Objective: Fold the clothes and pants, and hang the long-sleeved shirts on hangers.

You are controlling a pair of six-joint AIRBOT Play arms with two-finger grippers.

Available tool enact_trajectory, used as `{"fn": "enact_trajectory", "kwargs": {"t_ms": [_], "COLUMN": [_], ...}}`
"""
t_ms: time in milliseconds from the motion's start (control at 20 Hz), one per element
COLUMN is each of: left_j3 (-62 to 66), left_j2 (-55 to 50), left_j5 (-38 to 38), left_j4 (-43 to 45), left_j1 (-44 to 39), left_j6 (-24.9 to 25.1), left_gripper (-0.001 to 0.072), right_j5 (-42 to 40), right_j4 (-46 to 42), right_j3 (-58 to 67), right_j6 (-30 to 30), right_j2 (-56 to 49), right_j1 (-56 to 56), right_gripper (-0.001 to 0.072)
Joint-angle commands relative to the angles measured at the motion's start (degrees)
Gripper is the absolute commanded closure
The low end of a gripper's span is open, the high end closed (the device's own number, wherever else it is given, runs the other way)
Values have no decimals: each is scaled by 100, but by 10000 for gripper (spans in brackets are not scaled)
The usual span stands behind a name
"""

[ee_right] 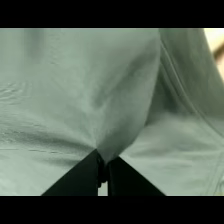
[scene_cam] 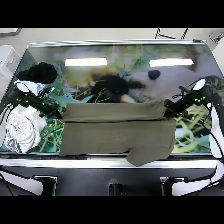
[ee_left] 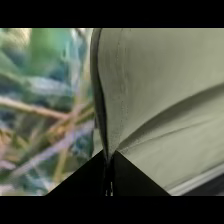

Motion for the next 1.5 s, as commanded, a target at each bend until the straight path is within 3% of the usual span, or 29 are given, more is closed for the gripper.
{"fn": "enact_trajectory", "kwargs": {"t_ms": [0,200,250,350,400,450,500,550,600,750,850,1000,1450], "left_j3": [-146,-229,-238,-179,-131,-138,-190,-337,-605,-2061,-3217,-4301,-4695], "left_j2": [13,-13,-20,24,87,225,409,603,811,1445,1875,2288,2188], "left_j5": [-380,-372,-380,-562,-741,-787,-785,-780,-750,-306,140,629,1073], "left_j4": [-35,-52,-94,-96,-92,-92,-92,-90,-85,-87,-92,-94,-461], "left_j1": [28,28,31,81,140,238,358,450,538,756,850,955,625], "left_j6": [94,109,114,109,103,39,-4,-2,7,175,492,776,817], "left_gripper": [685,683,651,382,377,377,354,221,180,217,323,322,337], "right_j5": [98,-74,-85,72,317,634,975,1202,1248,841,619,494,811], "right_j4": [-116,-210,-181,-339,-380,-376,-407,-544,-741,-901,-933,-896,-892], "right_j3": [-151,-162,-160,-70,48,111,90,-44,-289,-1585,-2337,-2889,-2907], "right_j6": [92,297,295,251,205,114,-9,-111,-155,-205,-339,-503,-573], "right_j2": [13,11,13,63,120,210,356,553,785,1606,1974,2238,2258], "right_j1": [4,4,2,-52,-184,-358,-568,-758,-909,-1283,-1377,-1375,-1375], "right_gripper": [669,664,625,486,406,274,221,221,221,209,203,205,205]}}
